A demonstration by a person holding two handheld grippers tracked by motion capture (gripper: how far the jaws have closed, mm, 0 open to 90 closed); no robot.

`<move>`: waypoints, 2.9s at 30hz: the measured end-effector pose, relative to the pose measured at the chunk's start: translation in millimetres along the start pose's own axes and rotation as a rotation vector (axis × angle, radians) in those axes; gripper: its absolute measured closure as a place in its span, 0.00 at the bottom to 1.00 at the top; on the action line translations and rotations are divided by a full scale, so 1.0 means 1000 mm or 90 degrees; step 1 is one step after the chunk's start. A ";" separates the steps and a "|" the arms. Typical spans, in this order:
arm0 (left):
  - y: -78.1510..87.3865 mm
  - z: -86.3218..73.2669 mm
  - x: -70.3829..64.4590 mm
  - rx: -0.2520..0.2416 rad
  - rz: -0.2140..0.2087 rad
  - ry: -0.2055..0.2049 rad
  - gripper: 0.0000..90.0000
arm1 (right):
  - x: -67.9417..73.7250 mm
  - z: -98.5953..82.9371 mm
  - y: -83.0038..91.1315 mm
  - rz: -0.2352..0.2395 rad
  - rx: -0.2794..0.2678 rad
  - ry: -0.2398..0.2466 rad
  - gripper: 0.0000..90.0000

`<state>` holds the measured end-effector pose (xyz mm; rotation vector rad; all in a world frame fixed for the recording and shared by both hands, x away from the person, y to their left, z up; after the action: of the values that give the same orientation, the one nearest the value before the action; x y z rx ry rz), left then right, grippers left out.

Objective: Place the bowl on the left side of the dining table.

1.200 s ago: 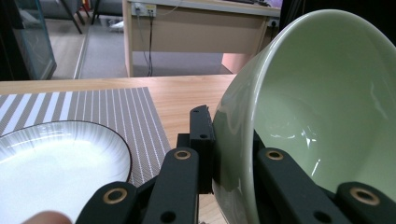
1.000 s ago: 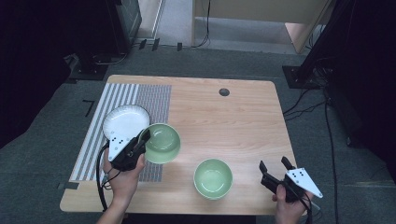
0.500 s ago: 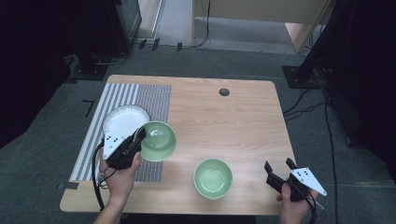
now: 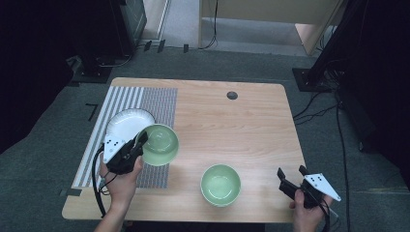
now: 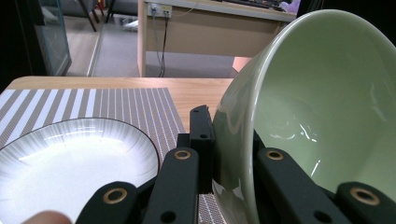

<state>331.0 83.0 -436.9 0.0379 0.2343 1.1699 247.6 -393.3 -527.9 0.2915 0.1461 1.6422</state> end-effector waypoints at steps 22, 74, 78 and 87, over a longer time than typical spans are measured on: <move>-0.004 -0.007 0.022 0.011 0.026 0.017 0.92 | -0.019 -0.030 -0.014 -0.004 0.104 -0.012 0.17; -0.012 -0.007 0.074 0.023 0.077 0.086 0.92 | -0.024 -0.046 -0.021 -0.075 0.226 0.016 0.11; -0.014 -0.007 0.080 0.025 0.082 0.093 0.92 | -0.024 -0.046 -0.021 -0.076 0.226 0.016 0.11; -0.019 -0.008 0.092 0.029 0.095 0.103 0.92 | -0.025 -0.046 -0.021 -0.079 0.227 0.015 0.11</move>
<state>380.1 158.6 -462.4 0.0003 0.4058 1.3179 256.9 -412.4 -580.1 0.5238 0.4674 1.4922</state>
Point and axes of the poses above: each handheld gripper's, and its own axes: y roughly backward along the jaws, z roughly out of its top, x roughly to its left, the point moved 8 cm from there along -y, roughly forward along the jaws, and after that the axes turned 7 degrees about -x, right-handed, at the moved point
